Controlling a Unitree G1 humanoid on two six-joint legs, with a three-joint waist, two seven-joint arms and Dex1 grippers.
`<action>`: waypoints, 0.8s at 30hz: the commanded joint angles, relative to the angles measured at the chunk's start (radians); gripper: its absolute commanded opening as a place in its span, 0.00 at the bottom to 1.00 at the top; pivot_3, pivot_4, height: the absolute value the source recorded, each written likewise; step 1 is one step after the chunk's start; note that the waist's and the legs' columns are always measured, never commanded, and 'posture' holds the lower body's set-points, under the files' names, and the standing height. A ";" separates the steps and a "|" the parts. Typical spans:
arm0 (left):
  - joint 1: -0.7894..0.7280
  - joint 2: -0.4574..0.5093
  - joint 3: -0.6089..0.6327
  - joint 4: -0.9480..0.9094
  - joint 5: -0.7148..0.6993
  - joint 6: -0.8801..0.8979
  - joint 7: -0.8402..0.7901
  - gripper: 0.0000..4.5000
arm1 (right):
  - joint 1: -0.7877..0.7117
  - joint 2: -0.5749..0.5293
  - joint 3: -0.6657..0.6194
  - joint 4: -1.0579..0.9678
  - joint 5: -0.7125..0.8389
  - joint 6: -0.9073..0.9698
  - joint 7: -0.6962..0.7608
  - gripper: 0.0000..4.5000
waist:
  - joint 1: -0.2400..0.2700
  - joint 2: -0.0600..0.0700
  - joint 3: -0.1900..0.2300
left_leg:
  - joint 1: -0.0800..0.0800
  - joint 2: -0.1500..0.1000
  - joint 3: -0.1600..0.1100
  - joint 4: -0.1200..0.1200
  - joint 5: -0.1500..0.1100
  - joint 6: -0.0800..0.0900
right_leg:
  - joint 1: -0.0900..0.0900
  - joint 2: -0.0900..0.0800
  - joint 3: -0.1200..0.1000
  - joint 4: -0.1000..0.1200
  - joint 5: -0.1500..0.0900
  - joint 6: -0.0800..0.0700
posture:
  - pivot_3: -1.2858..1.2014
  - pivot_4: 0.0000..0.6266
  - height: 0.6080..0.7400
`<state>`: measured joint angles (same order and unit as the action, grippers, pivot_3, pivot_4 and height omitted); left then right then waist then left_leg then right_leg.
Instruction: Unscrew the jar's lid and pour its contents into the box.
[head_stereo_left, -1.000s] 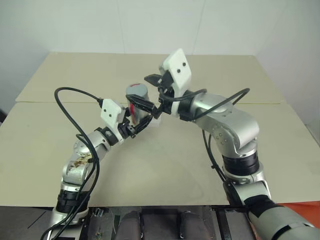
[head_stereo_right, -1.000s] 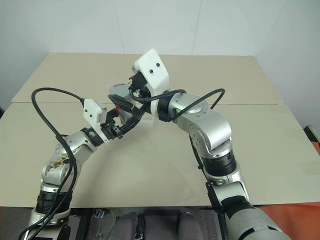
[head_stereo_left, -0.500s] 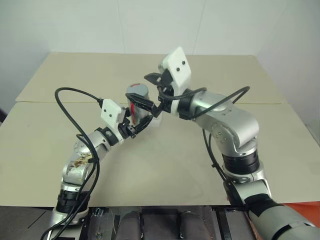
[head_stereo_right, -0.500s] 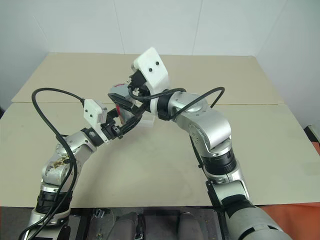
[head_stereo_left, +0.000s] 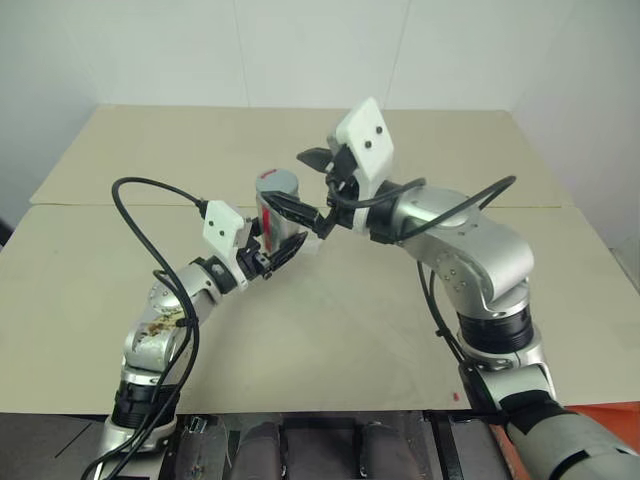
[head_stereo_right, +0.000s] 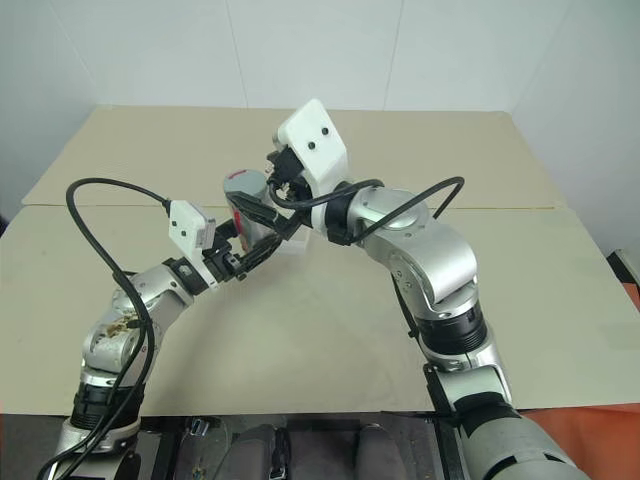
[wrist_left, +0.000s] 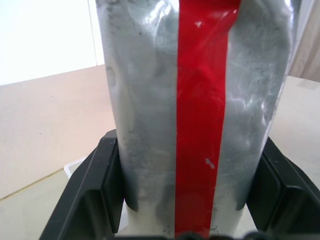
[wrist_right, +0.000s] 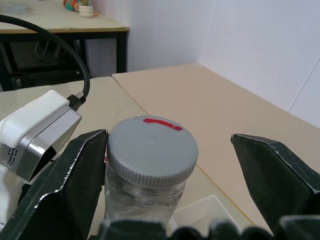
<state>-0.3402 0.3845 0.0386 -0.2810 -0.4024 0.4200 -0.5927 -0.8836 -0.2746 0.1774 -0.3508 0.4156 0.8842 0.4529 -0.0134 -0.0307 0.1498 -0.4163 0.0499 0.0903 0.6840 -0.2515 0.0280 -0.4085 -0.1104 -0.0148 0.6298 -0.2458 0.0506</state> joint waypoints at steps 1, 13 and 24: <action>0.006 0.011 0.035 -0.067 -0.038 -0.011 -0.006 0.62 | 0.009 -0.042 -0.050 -0.005 -0.024 -0.005 -0.014 0.99 | 0.000 0.000 0.000 | 0.000 0.000 0.000 0.000 0.000 0.000 | 0.000 0.000 0.000 0.000 0.000 0.000 | 0.52 0.24 1.00; 0.012 0.025 0.039 -0.076 -0.063 -0.011 -0.009 0.62 | 0.031 -0.082 -0.056 -0.010 -0.020 -0.017 0.012 0.99 | 0.001 0.000 0.000 | 0.000 0.000 0.000 0.000 0.000 0.000 | 0.000 0.000 0.000 0.000 0.000 0.000 | 0.52 0.24 1.00; 0.014 0.024 0.038 -0.080 -0.065 -0.012 -0.006 0.62 | 0.022 -0.095 -0.065 0.006 -0.028 -0.027 0.023 0.99 | 0.001 0.000 0.000 | 0.000 0.000 0.000 0.000 0.000 0.000 | 0.000 0.000 0.000 0.000 0.000 0.000 | 0.52 0.24 1.00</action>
<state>-0.3154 0.4046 0.0660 -0.3204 -0.4566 0.4228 -0.5994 -0.8463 -0.3602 0.1440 -0.3235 0.3937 0.8827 0.4755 -0.0127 -0.0307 0.1498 -0.4163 0.0498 0.0904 0.6840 -0.2515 0.0280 -0.4085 -0.1106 -0.0147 0.6295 -0.2459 0.0506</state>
